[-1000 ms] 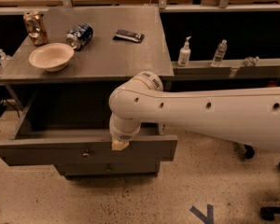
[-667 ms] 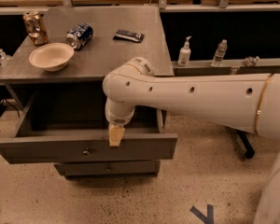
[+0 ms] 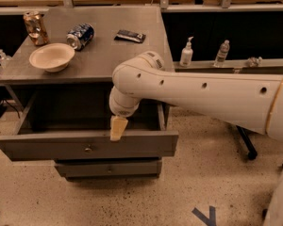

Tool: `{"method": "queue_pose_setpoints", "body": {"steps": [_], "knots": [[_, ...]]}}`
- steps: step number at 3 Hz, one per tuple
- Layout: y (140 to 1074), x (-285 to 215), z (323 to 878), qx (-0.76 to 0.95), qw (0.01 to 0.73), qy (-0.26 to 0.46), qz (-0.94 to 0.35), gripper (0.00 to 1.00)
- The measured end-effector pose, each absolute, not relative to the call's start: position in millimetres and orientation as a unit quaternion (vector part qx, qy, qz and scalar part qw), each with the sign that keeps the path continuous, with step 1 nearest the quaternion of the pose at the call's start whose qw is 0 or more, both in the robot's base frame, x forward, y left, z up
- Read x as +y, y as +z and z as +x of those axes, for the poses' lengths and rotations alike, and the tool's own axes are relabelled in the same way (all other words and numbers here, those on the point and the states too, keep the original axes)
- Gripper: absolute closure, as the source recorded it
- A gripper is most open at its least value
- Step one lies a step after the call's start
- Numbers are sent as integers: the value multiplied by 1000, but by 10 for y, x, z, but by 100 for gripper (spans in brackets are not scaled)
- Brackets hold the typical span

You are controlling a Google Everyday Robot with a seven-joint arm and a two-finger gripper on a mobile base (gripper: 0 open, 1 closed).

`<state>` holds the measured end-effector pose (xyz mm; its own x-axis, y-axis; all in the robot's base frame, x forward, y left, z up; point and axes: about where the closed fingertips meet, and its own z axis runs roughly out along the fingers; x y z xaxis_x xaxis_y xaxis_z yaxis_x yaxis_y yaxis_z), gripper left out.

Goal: Close top drawer

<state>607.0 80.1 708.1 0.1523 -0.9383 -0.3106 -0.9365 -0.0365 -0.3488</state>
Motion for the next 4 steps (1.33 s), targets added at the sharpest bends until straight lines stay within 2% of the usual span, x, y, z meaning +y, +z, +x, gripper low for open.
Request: {"method": "queue_pose_setpoints", "body": {"steps": [1,2,4], "knots": [[7268,729,5947,635,284,20,-719,0],[7162,598,5324,615,320,92,-715,21],[6751,584,4591,605,365,220,-672,67]]}}
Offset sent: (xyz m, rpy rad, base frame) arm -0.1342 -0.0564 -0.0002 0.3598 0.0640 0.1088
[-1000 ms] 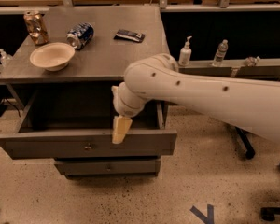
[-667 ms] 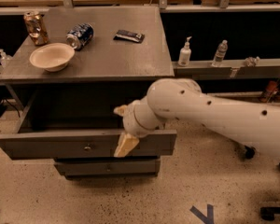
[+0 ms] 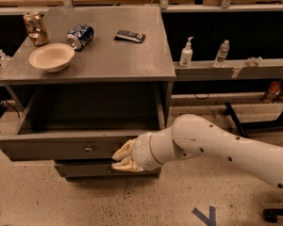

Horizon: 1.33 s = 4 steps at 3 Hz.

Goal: Close top drawer

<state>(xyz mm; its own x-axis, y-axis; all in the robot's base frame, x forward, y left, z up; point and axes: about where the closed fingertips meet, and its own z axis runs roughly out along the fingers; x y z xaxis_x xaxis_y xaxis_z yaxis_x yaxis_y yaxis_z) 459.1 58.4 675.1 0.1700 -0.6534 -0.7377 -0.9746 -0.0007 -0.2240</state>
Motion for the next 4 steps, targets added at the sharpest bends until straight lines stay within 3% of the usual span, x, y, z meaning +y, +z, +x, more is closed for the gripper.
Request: {"method": "queue_pose_setpoints", "body": {"steps": [1,4], "knots": [[6274,678,4510,603,368,274,-653,98],[5771,1342,5068,587,344,265,-683,100]]}}
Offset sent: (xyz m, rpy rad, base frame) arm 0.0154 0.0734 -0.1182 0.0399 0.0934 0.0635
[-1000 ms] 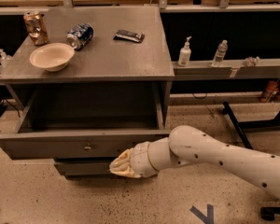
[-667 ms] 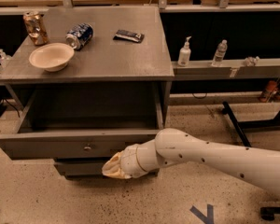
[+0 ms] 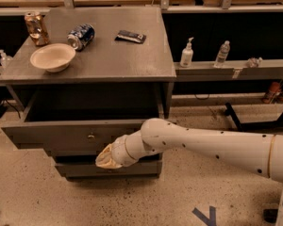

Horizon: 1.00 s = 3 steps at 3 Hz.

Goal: Close top drawer

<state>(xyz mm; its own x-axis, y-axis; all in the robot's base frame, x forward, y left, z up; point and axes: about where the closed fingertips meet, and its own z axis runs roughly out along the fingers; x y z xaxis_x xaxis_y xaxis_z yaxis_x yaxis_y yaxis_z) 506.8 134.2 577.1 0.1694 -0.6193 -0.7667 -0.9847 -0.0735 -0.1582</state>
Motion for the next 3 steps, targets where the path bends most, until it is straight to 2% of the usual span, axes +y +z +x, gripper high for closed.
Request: {"method": "queue_pose_setpoints", "body": {"steps": [3], "knots": [[5861,1345,6145,608,362,242,-664,100]]}}
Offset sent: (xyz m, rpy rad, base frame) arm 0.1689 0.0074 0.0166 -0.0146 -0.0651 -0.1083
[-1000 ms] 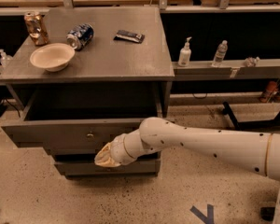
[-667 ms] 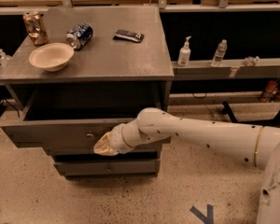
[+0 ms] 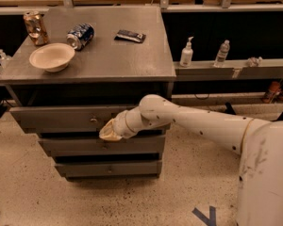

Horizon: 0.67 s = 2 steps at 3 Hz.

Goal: Close top drawer

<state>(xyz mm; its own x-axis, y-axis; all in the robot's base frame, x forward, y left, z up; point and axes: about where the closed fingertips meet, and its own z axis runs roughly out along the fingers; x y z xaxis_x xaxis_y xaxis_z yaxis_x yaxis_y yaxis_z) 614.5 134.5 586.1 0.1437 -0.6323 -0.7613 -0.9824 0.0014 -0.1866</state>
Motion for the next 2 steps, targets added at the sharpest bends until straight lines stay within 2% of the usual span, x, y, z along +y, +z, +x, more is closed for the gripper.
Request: {"method": "queue_pose_setpoints", "body": {"steps": [2], "knots": [[5737,1183,6494,618,364,245,-652,100]]}}
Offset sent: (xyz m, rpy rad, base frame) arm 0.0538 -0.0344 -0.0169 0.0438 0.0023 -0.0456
